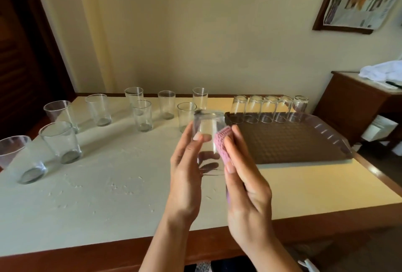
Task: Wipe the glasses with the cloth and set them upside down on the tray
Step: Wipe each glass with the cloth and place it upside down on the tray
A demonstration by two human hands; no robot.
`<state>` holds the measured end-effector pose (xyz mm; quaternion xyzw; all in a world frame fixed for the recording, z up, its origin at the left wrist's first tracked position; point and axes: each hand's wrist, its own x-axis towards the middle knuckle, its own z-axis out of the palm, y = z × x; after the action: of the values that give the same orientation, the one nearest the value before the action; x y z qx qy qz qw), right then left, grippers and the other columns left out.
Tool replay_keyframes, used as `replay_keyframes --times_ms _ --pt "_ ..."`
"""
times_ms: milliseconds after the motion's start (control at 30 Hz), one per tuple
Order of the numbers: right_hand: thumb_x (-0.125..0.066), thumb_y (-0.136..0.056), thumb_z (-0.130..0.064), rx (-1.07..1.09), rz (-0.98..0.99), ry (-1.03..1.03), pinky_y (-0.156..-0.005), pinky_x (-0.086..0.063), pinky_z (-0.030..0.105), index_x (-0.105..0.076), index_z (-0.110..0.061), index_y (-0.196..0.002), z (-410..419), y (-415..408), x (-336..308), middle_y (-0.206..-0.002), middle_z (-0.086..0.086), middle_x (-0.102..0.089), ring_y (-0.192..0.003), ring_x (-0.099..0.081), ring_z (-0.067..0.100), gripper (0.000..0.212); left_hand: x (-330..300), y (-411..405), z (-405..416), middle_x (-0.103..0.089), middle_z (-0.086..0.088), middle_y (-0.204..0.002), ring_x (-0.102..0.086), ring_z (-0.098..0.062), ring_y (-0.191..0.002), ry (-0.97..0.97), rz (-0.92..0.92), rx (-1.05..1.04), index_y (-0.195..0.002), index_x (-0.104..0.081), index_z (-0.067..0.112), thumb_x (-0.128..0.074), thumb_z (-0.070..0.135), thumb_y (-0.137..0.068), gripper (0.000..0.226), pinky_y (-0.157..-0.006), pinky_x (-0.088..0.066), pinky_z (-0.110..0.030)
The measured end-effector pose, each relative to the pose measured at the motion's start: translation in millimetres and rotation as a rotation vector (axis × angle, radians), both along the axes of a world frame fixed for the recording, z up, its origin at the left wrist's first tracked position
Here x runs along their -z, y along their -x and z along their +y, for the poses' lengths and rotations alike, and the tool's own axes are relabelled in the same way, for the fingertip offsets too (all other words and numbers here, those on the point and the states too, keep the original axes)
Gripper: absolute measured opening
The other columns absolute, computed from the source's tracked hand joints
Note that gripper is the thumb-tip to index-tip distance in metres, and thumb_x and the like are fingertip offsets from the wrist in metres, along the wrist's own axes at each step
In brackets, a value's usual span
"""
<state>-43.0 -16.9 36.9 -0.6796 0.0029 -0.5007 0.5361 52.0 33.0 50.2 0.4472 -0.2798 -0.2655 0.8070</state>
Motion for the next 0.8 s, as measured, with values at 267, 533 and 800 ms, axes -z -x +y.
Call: replay_keyframes --times_ms 267,533,800 --pt "-0.048 -0.103 -0.011 0.004 0.025 -0.103 -0.123 -0.031 0.043 -0.054 -0.021 -0.143 -28.8 -5.5 -20.1 -0.158 -0.001 -0.046 -0.15 -0.037 0.019 0.042 4.9 14.3 -3.0 -0.061 -0.012 -0.146 -0.063 -0.039 -0.122 -0.064 -0.081 -0.045 -0.155 -0.047 0.028 -0.079 0.047 -0.081 0.083 -0.086 -0.057 -0.039" --pt "-0.042 -0.103 -0.003 -0.034 -0.013 -0.16 -0.116 -0.038 0.026 -0.039 -0.013 -0.15 -24.9 -5.8 -18.6 -0.154 -0.003 -0.05 -0.145 -0.045 0.015 0.049 6.8 6.5 2.8 -0.071 -0.006 -0.13 -0.067 -0.024 -0.089 -0.036 -0.054 0.165 -0.157 -0.039 0.045 -0.058 0.043 -0.095 0.065 -0.085 -0.056 -0.046" --pt "-0.042 -0.103 0.001 -0.029 0.028 -0.042 -0.117 -0.038 0.028 -0.05 -0.012 -0.145 -7.7 1.4 3.7 -0.161 -0.004 -0.041 -0.144 -0.046 0.012 0.045 7.3 -6.3 -2.6 -0.071 -0.004 -0.129 -0.069 -0.025 -0.096 -0.065 -0.06 0.12 -0.155 -0.042 0.047 -0.041 0.055 -0.096 0.059 -0.088 -0.055 -0.04"
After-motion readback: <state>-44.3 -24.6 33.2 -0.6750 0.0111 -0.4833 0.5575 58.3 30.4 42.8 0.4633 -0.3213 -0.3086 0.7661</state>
